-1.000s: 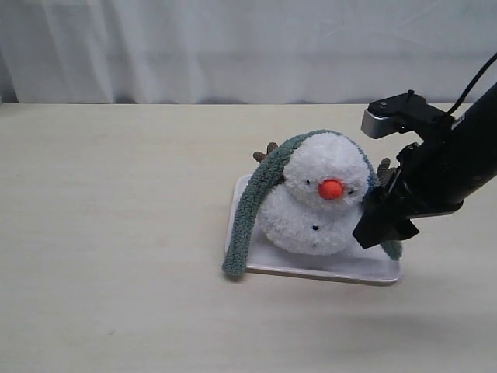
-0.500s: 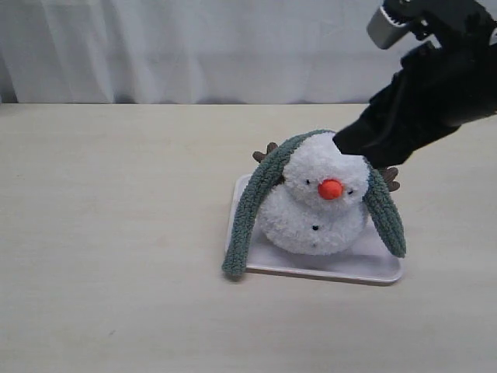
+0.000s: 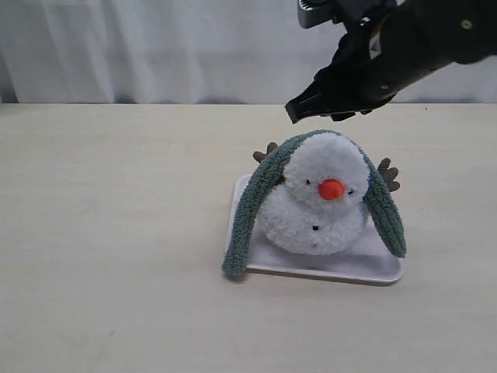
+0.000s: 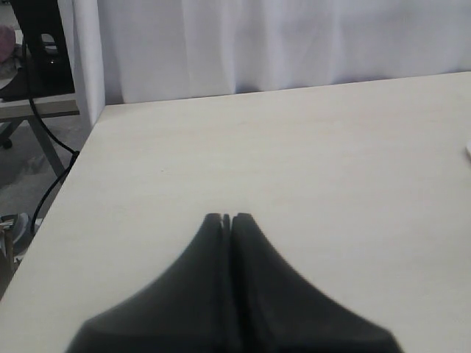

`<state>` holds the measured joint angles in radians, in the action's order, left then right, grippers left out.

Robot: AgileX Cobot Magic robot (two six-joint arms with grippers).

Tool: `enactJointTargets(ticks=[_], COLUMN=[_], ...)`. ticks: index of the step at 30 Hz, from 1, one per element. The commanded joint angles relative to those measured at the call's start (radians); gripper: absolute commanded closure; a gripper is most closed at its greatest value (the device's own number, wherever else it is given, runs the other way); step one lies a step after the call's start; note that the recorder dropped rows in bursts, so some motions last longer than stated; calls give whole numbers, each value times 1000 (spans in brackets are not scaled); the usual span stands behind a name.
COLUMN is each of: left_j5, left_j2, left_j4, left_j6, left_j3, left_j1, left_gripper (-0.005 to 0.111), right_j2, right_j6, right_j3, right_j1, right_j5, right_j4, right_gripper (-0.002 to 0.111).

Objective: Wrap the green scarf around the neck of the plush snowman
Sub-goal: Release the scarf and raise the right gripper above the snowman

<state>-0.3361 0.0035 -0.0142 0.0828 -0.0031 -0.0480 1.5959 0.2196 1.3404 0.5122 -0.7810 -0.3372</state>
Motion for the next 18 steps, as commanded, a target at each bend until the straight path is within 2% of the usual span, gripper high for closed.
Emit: enactJointTargets(ticks=[1, 8, 12, 18], left_j5=[13, 13, 13, 13], left_j2=[-4, -4, -4, -4], left_j4=[1, 1, 1, 1], left_j6=[-5, -5, -5, -5], left_j3=[3, 3, 3, 3], left_j1=[3, 3, 3, 3], left_gripper=[107, 107, 107, 107], right_j2=[137, 295, 375, 425], right_j6=[-69, -247, -231, -230], right_j3=[202, 428, 492, 497], right_j1=[2, 2, 2, 2], right_j5=[-212, -336, -399, -393], right_j4=[46, 285, 262, 247], right_gripper=[75, 74, 74, 77])
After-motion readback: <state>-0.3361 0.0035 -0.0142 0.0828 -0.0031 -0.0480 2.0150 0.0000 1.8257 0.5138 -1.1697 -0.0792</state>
